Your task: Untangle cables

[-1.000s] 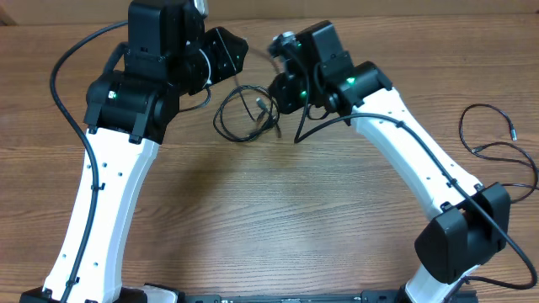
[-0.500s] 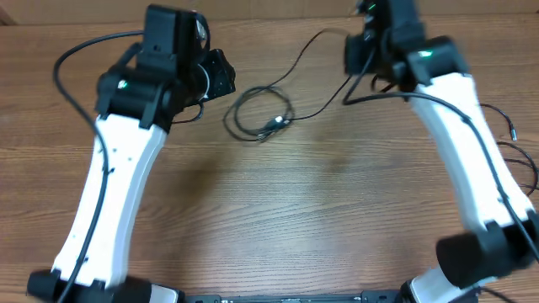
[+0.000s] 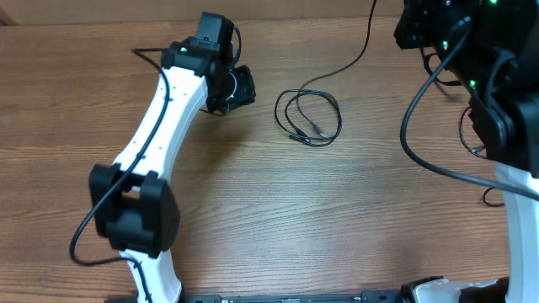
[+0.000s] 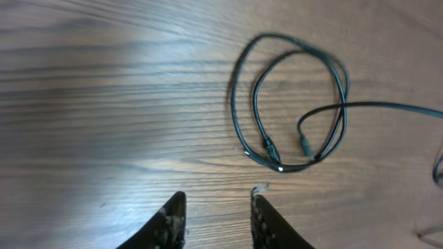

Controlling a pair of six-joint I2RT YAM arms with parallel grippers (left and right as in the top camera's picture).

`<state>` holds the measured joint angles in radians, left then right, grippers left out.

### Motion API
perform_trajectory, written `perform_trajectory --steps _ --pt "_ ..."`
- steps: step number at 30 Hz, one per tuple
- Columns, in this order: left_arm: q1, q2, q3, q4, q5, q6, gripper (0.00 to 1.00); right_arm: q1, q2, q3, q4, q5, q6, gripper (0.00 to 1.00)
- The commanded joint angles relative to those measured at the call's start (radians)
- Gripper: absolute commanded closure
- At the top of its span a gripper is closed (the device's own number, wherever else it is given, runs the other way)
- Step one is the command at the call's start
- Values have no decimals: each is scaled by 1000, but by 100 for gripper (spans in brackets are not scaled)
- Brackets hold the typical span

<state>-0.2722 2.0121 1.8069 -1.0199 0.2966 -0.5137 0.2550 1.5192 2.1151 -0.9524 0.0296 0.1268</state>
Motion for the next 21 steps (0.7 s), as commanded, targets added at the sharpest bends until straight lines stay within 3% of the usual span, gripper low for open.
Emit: perform_trajectory --steps 1,6,10,16,21 --pt "-23 53 0 23 146 84 64 -4 16 0 19 26 4 96" --pt "-54 104 0 54 179 114 52 -4 16 0 39 323 40 96" --pt "-74 119 0 56 166 128 51 -42 16 0 58 538 60 96" --pt "-78 121 0 51 164 133 51 -206 16 0 61 579 67 96" --pt "-79 121 0 48 144 133 50 -390 16 0 52 568 158 96"
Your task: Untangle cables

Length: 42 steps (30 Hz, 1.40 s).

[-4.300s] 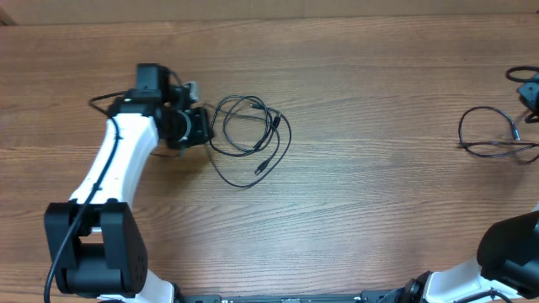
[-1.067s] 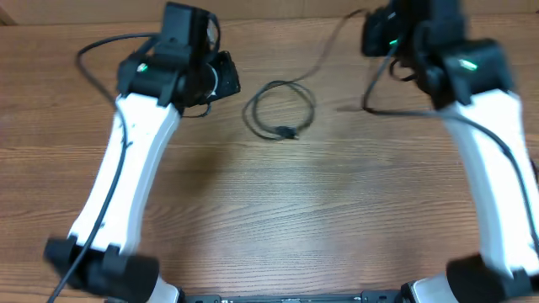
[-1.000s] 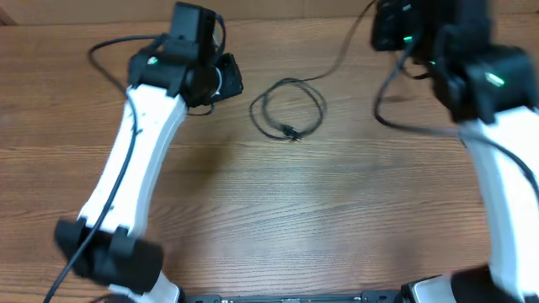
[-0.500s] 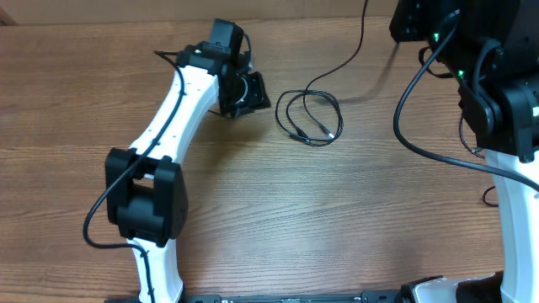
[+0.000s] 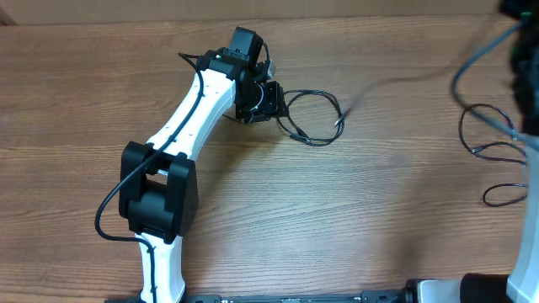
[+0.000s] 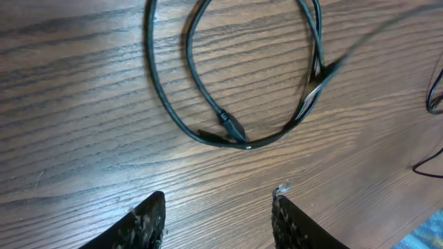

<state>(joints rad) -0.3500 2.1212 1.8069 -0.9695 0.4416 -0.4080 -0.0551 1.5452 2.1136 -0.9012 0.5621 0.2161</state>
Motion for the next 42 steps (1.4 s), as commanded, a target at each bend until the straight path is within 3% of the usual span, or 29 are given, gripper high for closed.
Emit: perform_trajectory --steps 1,7,14,16,18,21,26,30,42 --pt "-2 12 0 -4 -6 27 50 -114 -10 2 -7 35 82 96" --pt "-10 12 0 -4 -7 27 50 -293 10 1 -117 -23 178 96" --pt "-11 12 0 -21 -19 27 50 -354 66 -18 -216 -135 177 95" --pt "-11 12 0 -29 -48 27 48 -354 87 -20 -232 -139 177 73" --pt "-11 12 0 -47 -87 27 43 -354 111 -20 -247 -195 177 35" --pt "-10 12 0 -68 -112 28 41 -354 127 -20 -276 -336 177 21" --pt "-10 12 0 -89 -145 48 41 -348 147 -20 -325 -642 174 17" --pt "5 10 1 -109 -178 48 40 -309 171 -20 -369 -819 58 16" --pt "211 -66 3 -235 -200 31 37 -48 321 -20 -505 -833 -103 10"
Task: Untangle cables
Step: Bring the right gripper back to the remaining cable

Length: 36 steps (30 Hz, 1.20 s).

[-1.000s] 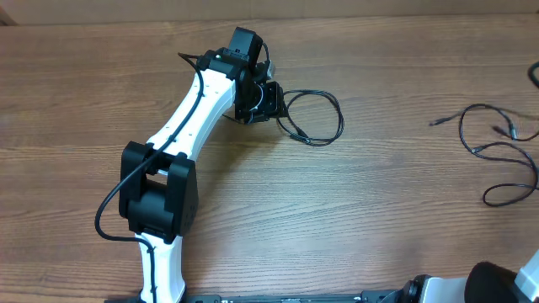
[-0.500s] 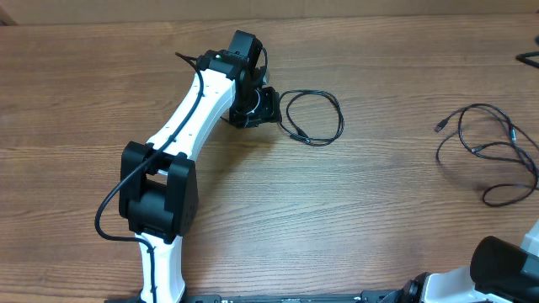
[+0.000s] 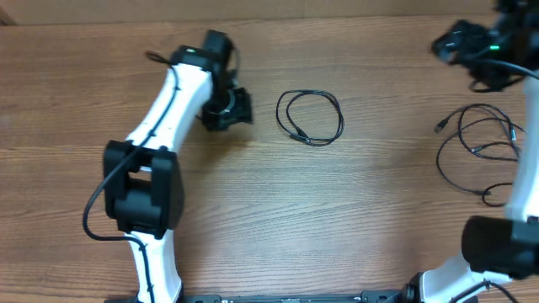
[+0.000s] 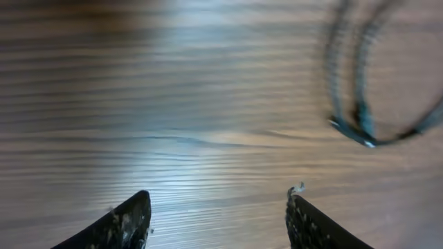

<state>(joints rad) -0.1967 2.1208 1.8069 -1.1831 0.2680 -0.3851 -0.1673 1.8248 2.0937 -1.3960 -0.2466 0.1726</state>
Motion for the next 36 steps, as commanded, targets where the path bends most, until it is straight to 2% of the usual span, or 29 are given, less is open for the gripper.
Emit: perform_trajectory --steps 1,9,16,20,24,30,32,36 --pt "74 -82 3 -32 -41 8 37 85 56 0 -13 -25 -63 10" --pt "100 -235 2 -162 -256 8 34 234 191 0 -57 -17 -69 12" --pt "95 -270 2 -313 -267 4 34 277 278 0 -63 60 90 12" --pt "81 -275 2 -387 -267 5 34 292 306 0 -68 64 90 13" --pt "30 -299 2 -393 -267 4 34 310 334 -24 -59 72 90 16" --pt "-77 -359 2 -333 -280 -9 35 333 338 -192 70 74 90 25" --pt "-113 -380 2 -299 -295 -27 34 339 338 -284 164 74 90 31" --pt "-129 -381 2 -274 -294 -27 33 340 338 -392 298 73 94 34"
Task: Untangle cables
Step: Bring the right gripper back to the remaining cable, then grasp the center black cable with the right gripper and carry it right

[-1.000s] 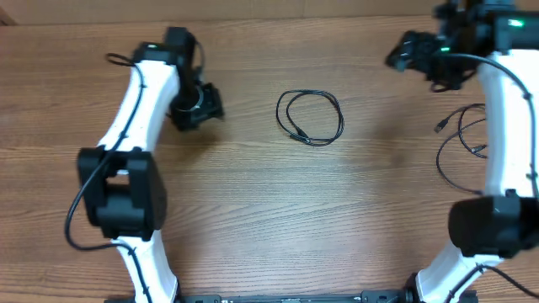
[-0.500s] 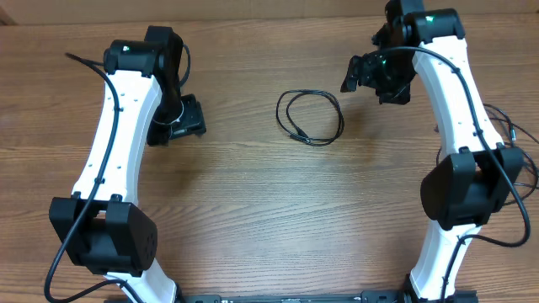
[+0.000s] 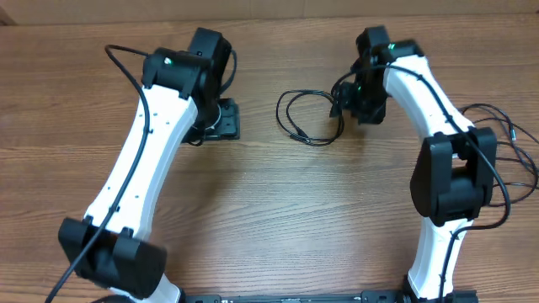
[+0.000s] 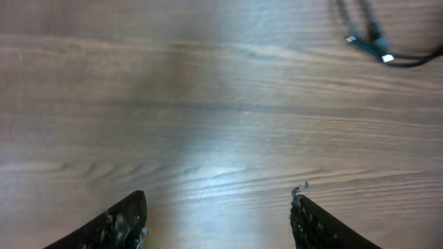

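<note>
A small coil of black cable (image 3: pixel 310 116) lies on the table's far middle; its plug ends (image 4: pixel 370 45) show at the top right of the left wrist view. My left gripper (image 3: pixel 221 120) hovers left of the coil, apart from it, open (image 4: pixel 218 197) over bare wood with nothing between its fingers (image 4: pixel 121 221). My right gripper (image 3: pixel 347 103) is at the coil's right edge. Its fingers are hidden under the wrist, so whether it holds the cable does not show.
A second loose heap of black cable (image 3: pixel 505 156) lies at the right edge of the wooden table (image 3: pixel 278 227), beside the right arm's lower links. The left arm's white links cross the left half of the table.
My right arm was at the far right corner and now its gripper is at the coil's right edge. The left gripper stays open left of the coil, a little farther from it.
First my left gripper stood narrowly open left of the coil, and a long cable ran from the coil up to the right arm. Then it was wider open at the coil's left edge. Later it was back left and the long cable lay at the right.
</note>
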Controlling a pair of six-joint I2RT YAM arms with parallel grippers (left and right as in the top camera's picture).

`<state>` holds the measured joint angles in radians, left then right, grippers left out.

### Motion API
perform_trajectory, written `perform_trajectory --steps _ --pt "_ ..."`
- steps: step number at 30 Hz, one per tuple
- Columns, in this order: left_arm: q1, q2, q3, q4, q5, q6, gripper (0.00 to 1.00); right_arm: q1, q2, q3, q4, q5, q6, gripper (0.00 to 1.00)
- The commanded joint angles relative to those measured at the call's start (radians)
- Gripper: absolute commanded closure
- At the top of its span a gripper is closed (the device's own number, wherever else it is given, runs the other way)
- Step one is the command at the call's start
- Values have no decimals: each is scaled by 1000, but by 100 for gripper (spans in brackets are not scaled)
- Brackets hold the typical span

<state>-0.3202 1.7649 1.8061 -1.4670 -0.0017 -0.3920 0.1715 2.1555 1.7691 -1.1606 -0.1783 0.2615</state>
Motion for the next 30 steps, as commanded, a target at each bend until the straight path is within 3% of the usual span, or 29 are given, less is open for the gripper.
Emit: perform_trajectory --steps 1,7,11,21,23,26,27,30 --pt "-6 -25 3 14 -25 -20 32 2 7 -89 91 5 5 34" --pt "-6 -25 3 39 -24 -19 28 5 7 -149 191 -3 5 38" --pt "-6 -25 3 43 -25 -19 23 12 7 -149 210 -7 5 51" --pt "-6 -25 3 36 -25 -19 22 36 7 -206 305 -6 5 56" --pt "-6 -25 3 35 -24 -19 22 36 7 -207 309 -6 5 64" --pt "-6 -25 3 35 -24 -19 22 36 7 -206 305 -6 5 92" --pt "-6 -25 3 35 -24 -20 22 36 7 -206 298 -6 5 96" --pt "-6 -25 3 35 -24 -19 22 36 5 -192 247 -6 4 96"
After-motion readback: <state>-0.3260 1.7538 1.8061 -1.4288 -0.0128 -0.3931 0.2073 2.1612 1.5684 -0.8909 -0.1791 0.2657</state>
